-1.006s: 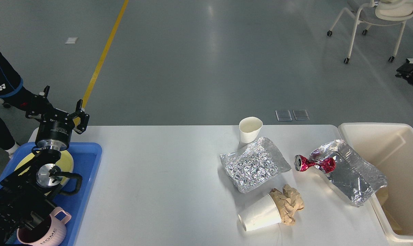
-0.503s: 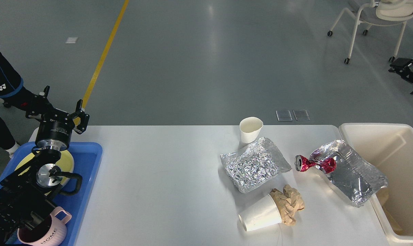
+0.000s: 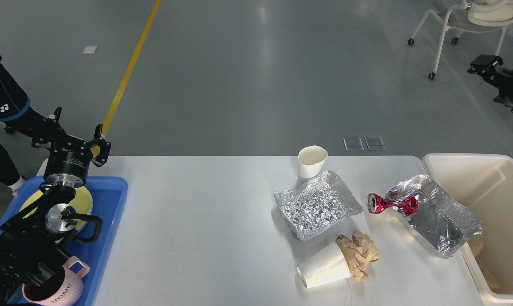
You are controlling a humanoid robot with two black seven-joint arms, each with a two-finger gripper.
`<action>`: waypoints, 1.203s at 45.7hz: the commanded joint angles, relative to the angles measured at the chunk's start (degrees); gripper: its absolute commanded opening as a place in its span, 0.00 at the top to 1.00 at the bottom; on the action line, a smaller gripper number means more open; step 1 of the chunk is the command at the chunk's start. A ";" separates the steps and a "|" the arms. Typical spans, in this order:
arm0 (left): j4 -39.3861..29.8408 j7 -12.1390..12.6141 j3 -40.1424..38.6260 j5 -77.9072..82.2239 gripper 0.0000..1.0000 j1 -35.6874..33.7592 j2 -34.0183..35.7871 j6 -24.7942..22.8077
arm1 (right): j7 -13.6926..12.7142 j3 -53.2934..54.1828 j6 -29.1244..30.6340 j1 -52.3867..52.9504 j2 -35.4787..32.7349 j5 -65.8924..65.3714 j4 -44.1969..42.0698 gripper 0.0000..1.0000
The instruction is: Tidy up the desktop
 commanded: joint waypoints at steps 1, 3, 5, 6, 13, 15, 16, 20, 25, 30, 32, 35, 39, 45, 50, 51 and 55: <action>-0.04 0.00 0.00 0.00 0.03 -0.01 0.00 0.00 | 0.07 1.75 -0.05 -0.19 -0.08 -2.55 -0.86 0.00; -0.04 0.00 0.00 0.00 0.03 -0.01 0.00 0.00 | 0.07 1.75 -0.05 -0.19 -0.08 -2.55 -0.86 0.00; -0.04 0.00 0.00 0.08 0.03 -0.01 0.00 0.00 | -0.02 1.75 -0.05 -0.19 -0.34 -2.55 -0.43 0.00; -0.04 0.00 0.00 0.00 0.03 -0.01 0.00 0.00 | -0.02 1.66 -0.05 -0.28 -0.43 -2.55 -0.42 0.00; 0.04 0.00 0.00 0.00 0.03 -0.01 0.00 0.00 | 0.07 1.48 -0.05 -0.63 -0.26 -2.47 -1.04 0.00; 0.04 0.00 0.00 0.00 0.03 -0.01 0.00 -0.09 | -0.02 1.57 0.04 -0.46 -0.52 -3.16 -0.95 0.00; -0.04 0.00 0.00 0.00 0.03 -0.01 0.00 0.00 | -0.11 1.66 0.04 -0.28 -0.52 -3.52 -0.86 0.00; -0.04 0.00 0.00 0.00 0.03 -0.01 0.00 0.00 | -0.81 2.63 0.13 0.07 -0.43 -5.36 -1.04 0.00; 0.04 0.00 0.00 0.00 0.03 -0.01 0.00 -0.09 | -2.30 11.13 0.13 -0.19 -1.22 -12.90 -0.33 0.00; -0.04 0.00 0.00 0.00 0.03 -0.01 0.00 0.00 | -5.02 24.57 0.22 -0.72 -1.49 -24.15 0.36 0.00; 0.04 0.00 0.00 0.00 0.03 -0.01 0.00 0.00 | -6.60 30.55 0.22 -0.80 -2.27 -28.46 2.20 0.00; -0.04 0.00 0.00 0.00 0.03 -0.01 0.00 0.00 | -8.89 37.94 0.22 -0.98 -4.38 -34.00 5.28 0.00; -0.04 0.00 0.00 0.00 0.03 -0.01 0.00 0.00 | -10.48 43.93 0.22 -1.42 -5.88 -39.90 8.54 0.00; -0.04 0.00 0.00 0.00 0.03 -0.01 0.00 0.00 | -10.04 41.66 -0.13 -3.35 -6.76 -41.31 10.39 0.00; -0.04 0.00 0.00 0.00 0.03 -0.01 0.00 0.00 | -9.95 41.39 -0.13 -3.44 -6.76 -41.14 10.21 0.00; -0.04 0.00 0.00 0.00 0.03 -0.01 0.00 0.00 | -9.95 41.39 -0.13 -3.44 -6.76 -41.22 10.21 0.00; -0.04 0.00 0.00 0.00 0.03 -0.01 0.00 0.00 | -9.95 41.56 -0.05 -3.35 -6.94 -41.14 10.83 0.00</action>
